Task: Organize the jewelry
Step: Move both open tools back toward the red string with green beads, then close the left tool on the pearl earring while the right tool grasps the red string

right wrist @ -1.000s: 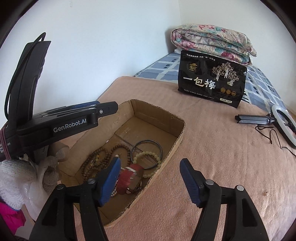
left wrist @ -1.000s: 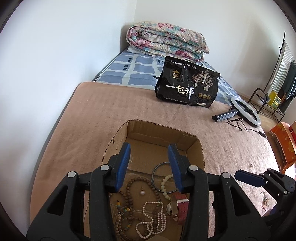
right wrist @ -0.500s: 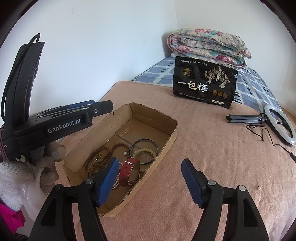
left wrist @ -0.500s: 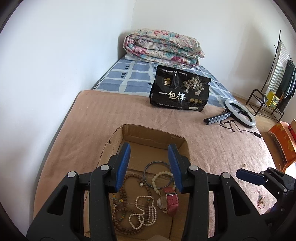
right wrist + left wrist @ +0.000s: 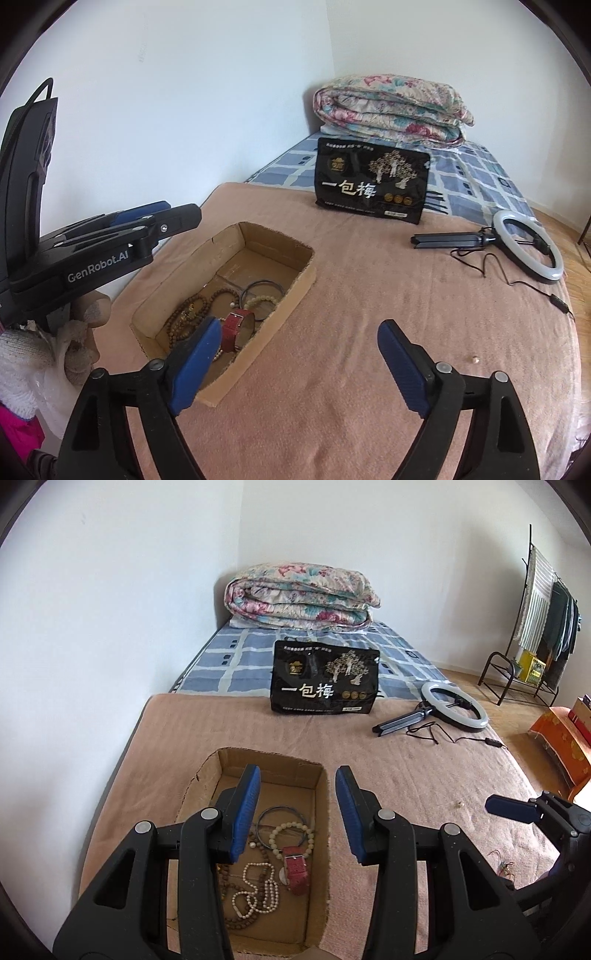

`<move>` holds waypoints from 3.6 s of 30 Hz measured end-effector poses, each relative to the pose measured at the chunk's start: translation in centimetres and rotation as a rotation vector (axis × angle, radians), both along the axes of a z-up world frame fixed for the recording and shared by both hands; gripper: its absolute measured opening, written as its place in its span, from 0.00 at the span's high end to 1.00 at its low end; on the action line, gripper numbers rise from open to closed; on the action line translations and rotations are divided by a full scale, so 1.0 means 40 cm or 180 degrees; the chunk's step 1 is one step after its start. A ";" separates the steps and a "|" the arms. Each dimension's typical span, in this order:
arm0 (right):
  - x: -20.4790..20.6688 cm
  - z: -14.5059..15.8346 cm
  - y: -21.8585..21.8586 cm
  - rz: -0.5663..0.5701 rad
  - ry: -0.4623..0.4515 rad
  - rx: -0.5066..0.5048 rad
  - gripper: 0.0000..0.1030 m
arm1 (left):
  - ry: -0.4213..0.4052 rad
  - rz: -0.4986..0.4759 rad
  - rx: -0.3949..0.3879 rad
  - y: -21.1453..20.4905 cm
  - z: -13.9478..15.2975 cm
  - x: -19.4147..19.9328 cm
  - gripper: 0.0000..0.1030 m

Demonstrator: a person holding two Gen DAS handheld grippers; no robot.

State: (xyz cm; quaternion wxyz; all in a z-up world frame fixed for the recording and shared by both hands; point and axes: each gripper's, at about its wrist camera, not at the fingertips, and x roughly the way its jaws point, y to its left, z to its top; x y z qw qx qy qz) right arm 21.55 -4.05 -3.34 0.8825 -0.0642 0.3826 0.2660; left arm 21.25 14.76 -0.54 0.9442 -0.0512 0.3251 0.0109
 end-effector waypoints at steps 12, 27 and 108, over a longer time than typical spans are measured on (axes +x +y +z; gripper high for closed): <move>-0.055 0.077 -0.170 -0.0354 -0.0276 -0.0091 0.00 | -0.0095 -0.0184 0.0059 -0.131 0.045 -0.068 0.46; -0.081 0.081 -0.457 -0.0976 -0.0435 -0.0194 0.00 | -0.0003 -0.0461 0.0068 -0.312 0.000 -0.111 0.42; -0.040 -0.351 -0.650 -0.0175 0.0914 -0.0344 0.55 | 0.0830 -0.1397 0.0140 -0.764 -0.450 0.293 0.77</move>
